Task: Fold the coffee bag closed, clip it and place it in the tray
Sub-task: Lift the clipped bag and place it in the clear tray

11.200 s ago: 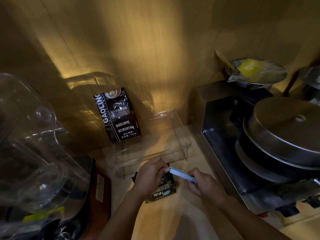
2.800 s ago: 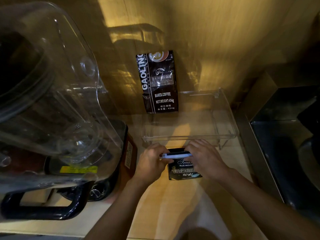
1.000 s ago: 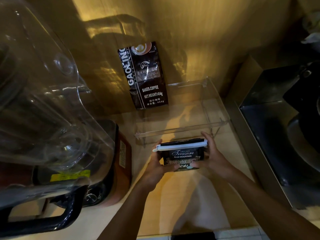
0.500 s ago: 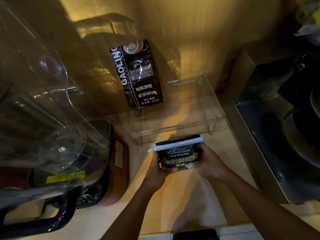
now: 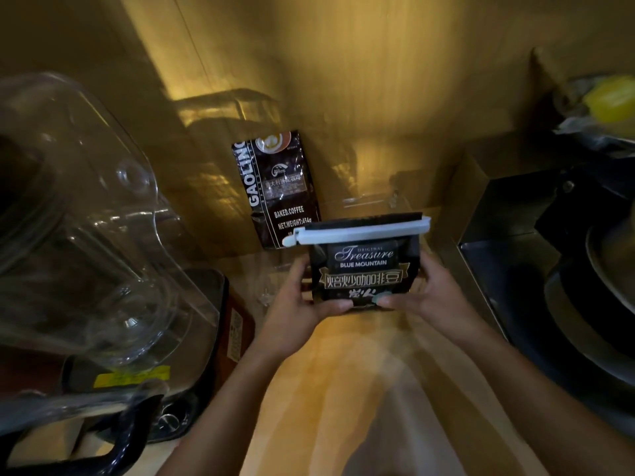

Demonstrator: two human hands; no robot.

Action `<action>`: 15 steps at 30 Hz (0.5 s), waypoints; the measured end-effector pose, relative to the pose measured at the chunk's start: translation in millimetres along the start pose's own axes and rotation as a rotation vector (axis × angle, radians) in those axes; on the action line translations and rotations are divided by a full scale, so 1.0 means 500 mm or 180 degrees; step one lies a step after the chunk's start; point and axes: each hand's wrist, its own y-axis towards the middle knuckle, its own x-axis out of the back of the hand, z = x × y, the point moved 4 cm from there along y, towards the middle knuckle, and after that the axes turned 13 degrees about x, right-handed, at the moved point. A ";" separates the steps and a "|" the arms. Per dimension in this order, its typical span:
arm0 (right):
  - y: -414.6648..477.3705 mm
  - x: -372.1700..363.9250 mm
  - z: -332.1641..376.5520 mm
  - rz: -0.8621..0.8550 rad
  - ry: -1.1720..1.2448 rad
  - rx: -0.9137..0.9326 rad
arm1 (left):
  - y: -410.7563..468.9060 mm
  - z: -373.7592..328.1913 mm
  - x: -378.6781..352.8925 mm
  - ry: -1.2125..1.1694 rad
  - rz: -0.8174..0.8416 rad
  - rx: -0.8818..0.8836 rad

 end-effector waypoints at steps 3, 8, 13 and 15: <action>0.045 0.025 0.030 -0.0056 0.0010 0.0191 | 0.034 -0.058 0.001 -0.0116 0.0041 -0.0138; 0.119 0.049 0.008 -0.0090 0.0029 0.0176 | 0.114 -0.089 -0.022 -0.0207 0.0064 -0.0023; 0.137 0.043 -0.067 -0.0202 -0.0077 -0.0030 | 0.166 -0.053 -0.053 0.0389 -0.0126 -0.0005; 0.140 0.039 -0.087 -0.0283 -0.0187 -0.0043 | 0.175 -0.038 -0.054 0.0556 -0.0342 0.0033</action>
